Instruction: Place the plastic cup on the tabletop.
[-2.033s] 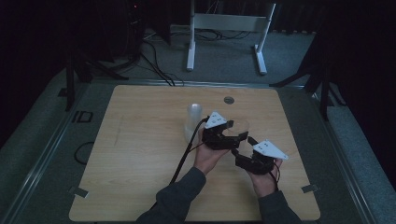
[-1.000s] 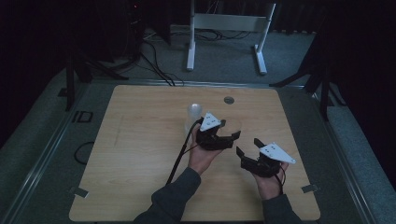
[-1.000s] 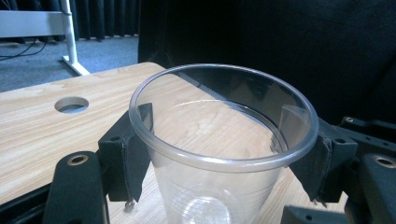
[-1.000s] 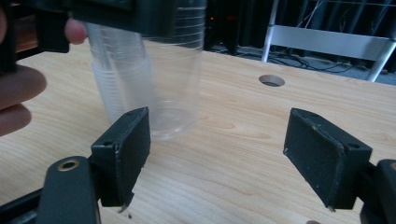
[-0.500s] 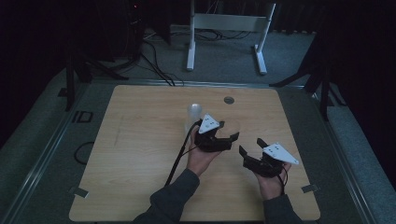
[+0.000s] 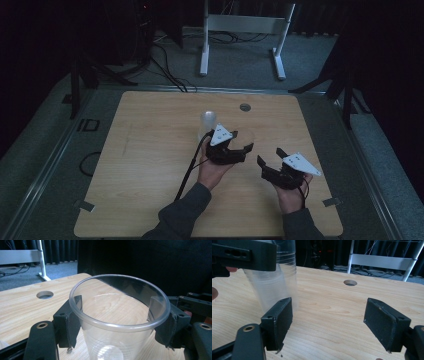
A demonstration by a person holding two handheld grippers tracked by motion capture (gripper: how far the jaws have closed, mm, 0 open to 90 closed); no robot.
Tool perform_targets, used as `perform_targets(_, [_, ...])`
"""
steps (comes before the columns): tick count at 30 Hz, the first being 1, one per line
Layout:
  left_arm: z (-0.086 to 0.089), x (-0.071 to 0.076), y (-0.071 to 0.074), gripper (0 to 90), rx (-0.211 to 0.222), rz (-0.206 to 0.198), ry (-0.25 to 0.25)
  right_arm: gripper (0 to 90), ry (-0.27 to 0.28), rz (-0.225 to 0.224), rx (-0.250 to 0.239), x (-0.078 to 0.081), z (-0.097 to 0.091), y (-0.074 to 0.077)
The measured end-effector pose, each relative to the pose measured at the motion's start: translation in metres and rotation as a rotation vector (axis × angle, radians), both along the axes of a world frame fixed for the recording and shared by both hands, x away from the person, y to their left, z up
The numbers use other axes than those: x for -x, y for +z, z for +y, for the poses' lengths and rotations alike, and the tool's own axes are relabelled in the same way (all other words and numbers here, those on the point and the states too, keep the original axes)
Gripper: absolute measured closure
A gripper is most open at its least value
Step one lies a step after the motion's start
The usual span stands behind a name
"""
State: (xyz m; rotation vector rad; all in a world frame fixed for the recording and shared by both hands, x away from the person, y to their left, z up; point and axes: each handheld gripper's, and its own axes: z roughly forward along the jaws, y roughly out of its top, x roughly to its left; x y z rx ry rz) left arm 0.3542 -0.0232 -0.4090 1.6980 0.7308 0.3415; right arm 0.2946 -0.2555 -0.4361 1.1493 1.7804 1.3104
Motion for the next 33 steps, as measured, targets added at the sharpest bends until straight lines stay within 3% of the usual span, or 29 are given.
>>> perform_targets(20, [0.009,0.001,-0.006,28.5,-0.012,-0.035,0.023,22.9,-0.008,0.007,0.001,-0.001,-0.004,-0.002])
perform_targets(33, [0.014,0.002,-0.016,28.5,0.000,-0.031,0.026,22.9,-0.008,0.012,0.002,-0.001,-0.005,-0.004])
